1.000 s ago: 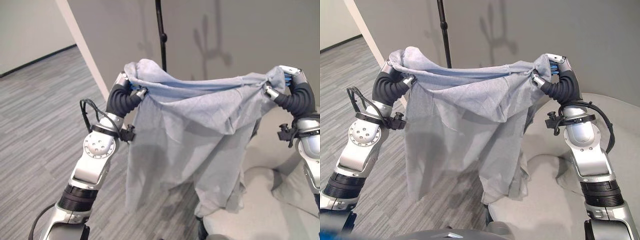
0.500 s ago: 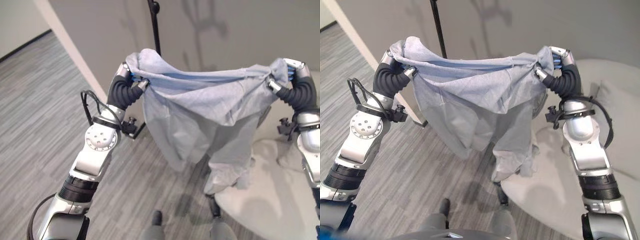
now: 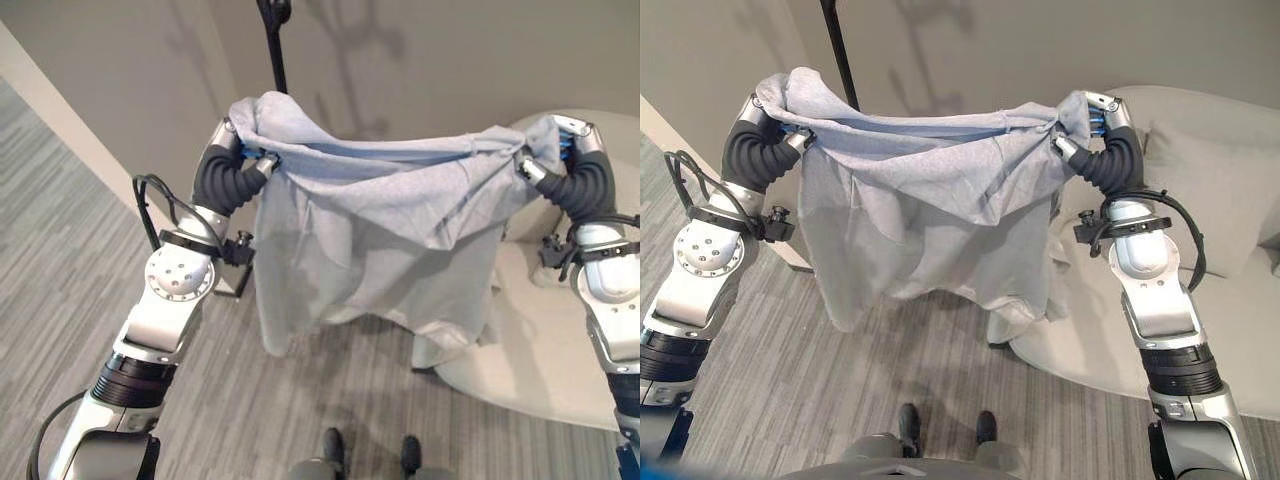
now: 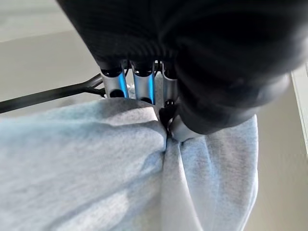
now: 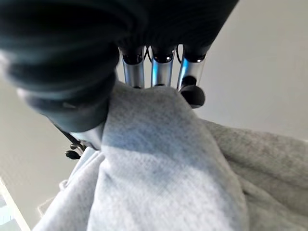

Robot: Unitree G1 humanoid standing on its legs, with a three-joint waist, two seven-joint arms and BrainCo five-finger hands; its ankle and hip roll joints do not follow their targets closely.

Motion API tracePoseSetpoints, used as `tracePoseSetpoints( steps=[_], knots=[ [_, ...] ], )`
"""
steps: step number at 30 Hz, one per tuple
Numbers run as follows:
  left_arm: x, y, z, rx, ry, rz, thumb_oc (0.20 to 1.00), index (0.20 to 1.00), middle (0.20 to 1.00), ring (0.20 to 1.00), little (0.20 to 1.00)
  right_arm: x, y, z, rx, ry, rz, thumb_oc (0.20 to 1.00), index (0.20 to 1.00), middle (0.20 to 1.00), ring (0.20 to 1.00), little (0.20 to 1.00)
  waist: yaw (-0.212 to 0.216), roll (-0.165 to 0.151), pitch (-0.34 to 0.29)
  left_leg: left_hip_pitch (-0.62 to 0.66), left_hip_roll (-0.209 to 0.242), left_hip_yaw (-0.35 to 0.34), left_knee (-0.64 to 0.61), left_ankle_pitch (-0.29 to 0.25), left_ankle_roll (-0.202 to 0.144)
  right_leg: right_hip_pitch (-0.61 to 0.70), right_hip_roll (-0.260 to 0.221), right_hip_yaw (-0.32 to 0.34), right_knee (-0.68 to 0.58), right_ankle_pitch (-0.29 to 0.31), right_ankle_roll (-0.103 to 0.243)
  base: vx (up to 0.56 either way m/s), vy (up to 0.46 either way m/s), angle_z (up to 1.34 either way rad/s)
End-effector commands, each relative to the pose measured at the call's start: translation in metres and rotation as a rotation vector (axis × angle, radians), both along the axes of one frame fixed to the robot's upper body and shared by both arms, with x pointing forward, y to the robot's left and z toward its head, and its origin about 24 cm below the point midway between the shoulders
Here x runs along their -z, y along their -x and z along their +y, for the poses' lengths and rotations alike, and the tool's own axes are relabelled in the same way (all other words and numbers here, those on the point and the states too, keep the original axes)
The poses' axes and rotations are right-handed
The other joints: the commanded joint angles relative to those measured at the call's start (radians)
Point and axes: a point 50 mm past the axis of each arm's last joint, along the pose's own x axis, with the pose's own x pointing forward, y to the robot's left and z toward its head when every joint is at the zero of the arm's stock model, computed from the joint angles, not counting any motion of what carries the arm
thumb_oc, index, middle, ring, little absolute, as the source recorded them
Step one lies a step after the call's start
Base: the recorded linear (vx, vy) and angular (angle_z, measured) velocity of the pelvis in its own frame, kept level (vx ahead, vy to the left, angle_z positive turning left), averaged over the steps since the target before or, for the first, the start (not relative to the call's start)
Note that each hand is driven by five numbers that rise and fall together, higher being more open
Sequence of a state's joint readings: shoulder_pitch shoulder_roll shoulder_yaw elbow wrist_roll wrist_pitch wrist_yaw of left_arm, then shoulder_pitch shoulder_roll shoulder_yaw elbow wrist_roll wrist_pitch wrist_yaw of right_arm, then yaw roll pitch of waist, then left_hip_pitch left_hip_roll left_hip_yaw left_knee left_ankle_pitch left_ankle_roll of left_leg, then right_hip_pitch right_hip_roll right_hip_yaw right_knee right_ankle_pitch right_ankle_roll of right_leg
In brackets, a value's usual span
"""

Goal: Hang the clothes on the sofa on the clothes rack.

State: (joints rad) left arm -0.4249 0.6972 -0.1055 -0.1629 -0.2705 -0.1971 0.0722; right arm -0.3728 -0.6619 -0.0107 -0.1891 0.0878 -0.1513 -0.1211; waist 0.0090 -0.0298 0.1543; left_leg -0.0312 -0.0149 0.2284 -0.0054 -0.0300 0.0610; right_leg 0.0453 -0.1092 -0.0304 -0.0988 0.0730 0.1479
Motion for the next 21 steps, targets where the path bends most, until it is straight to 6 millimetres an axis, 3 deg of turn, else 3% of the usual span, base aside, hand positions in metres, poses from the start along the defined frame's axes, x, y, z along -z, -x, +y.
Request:
tracePoseSetpoints(
  steps=[1,9,15,17,19,20,21],
  knots=[
    [-0.023,0.009,0.009,-0.013,0.066,-0.129,0.2,0.2,0.2,0.2,0.2,-0.03,0.007,-0.015,0.043,-0.02,-0.138,0.2,0.2,0.2,0.2,0.2,0.004,0.0,-0.076,0.061,0.027,-0.066,-0.071,-0.035,-0.106,0.019,0.08,-0.025,0.062,-0.159,-0.034,0.09,0.0,0.11],
    [-0.009,0.01,0.006,-0.005,0.091,-0.082,0.2,0.2,0.2,0.2,0.2,-0.019,0.009,-0.018,0.045,-0.003,-0.083,0.2,0.2,0.2,0.2,0.2,-0.013,-0.008,-0.082,0.131,0.032,-0.093,-0.082,-0.037,-0.12,0.097,0.091,-0.083,0.012,-0.149,-0.039,0.07,-0.045,0.2],
    [-0.008,0.009,0.008,-0.015,0.095,-0.078,0.2,0.2,0.2,0.2,0.2,-0.024,0.007,-0.018,0.034,0.018,-0.083,0.2,0.2,0.2,0.2,0.2,-0.008,-0.02,-0.064,0.131,0.045,-0.105,-0.073,-0.022,-0.139,0.095,0.101,-0.101,0.015,-0.155,-0.047,0.0,-0.067,0.18],
    [-0.01,0.009,0.005,0.002,0.107,-0.083,0.2,0.2,0.2,0.2,0.2,-0.029,0.007,-0.018,0.028,0.032,-0.095,0.2,0.2,0.2,0.2,0.2,-0.004,-0.032,-0.037,0.083,0.047,-0.105,0.006,-0.029,-0.147,0.094,0.093,-0.127,0.023,-0.154,-0.05,-0.05,-0.038,0.2],
    [-0.01,0.007,0.002,0.02,0.125,-0.082,0.2,0.2,0.2,0.2,0.2,-0.034,0.008,-0.021,0.046,0.06,-0.104,0.2,0.2,0.2,0.2,0.2,-0.006,-0.04,-0.02,0.019,0.067,-0.063,0.049,-0.009,-0.165,0.101,0.076,-0.166,0.019,-0.154,-0.043,-0.04,0.019,0.37],
    [-0.011,0.006,0.001,0.021,0.129,-0.083,0.2,0.2,0.2,0.2,0.2,-0.038,0.009,-0.023,0.059,0.075,-0.117,0.2,0.2,0.2,0.2,0.2,0.002,-0.05,-0.012,-0.081,0.088,-0.024,0.082,0.022,-0.172,0.104,0.06,-0.192,0.02,-0.155,-0.04,-0.01,0.02,0.69],
    [-0.011,0.006,0.001,0.021,0.129,-0.084,0.2,0.2,0.2,0.2,0.2,-0.038,0.009,-0.023,0.06,0.075,-0.118,0.2,0.2,0.2,0.2,0.2,0.002,-0.051,-0.016,-0.089,0.088,-0.024,0.088,0.022,-0.172,0.099,0.059,-0.193,0.02,-0.155,-0.041,0.03,0.007,0.78]
  ],
)
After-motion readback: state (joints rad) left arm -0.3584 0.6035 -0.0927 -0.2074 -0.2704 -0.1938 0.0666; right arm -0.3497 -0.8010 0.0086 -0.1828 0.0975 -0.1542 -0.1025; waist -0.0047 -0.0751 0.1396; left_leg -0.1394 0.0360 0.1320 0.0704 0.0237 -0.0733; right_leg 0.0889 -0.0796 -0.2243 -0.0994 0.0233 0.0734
